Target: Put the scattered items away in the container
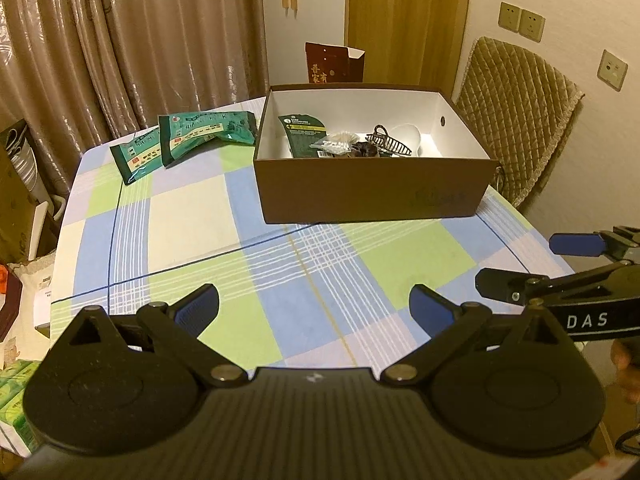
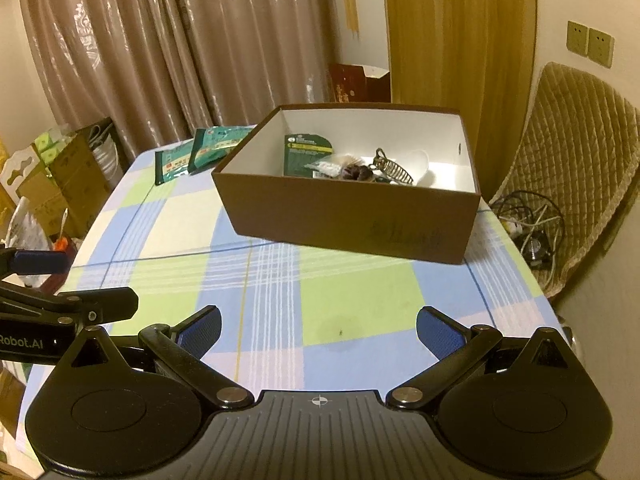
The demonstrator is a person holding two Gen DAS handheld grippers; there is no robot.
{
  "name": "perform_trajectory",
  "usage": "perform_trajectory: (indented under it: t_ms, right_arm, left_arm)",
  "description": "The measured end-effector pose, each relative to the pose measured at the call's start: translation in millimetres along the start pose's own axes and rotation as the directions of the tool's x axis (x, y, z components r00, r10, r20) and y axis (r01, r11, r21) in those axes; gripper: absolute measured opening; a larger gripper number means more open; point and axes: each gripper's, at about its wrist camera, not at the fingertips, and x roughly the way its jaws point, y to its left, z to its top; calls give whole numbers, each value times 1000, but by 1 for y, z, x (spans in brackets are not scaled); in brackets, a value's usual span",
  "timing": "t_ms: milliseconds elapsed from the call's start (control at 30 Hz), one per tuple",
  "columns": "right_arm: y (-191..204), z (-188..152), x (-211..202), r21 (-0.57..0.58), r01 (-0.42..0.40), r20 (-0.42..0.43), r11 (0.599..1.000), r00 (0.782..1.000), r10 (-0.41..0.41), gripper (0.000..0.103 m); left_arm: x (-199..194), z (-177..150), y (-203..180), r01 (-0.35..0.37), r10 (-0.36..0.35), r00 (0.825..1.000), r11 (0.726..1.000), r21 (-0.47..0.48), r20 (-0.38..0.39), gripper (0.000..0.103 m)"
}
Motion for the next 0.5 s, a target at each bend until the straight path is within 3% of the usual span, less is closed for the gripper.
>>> perform_trajectory:
  t_ms: [500]
  right_arm:
    - [11,-8,0,12,32,-12,999,999,-32,101]
  left_arm:
    - [-2,-9,7,32,-33,999,999,22,2,100]
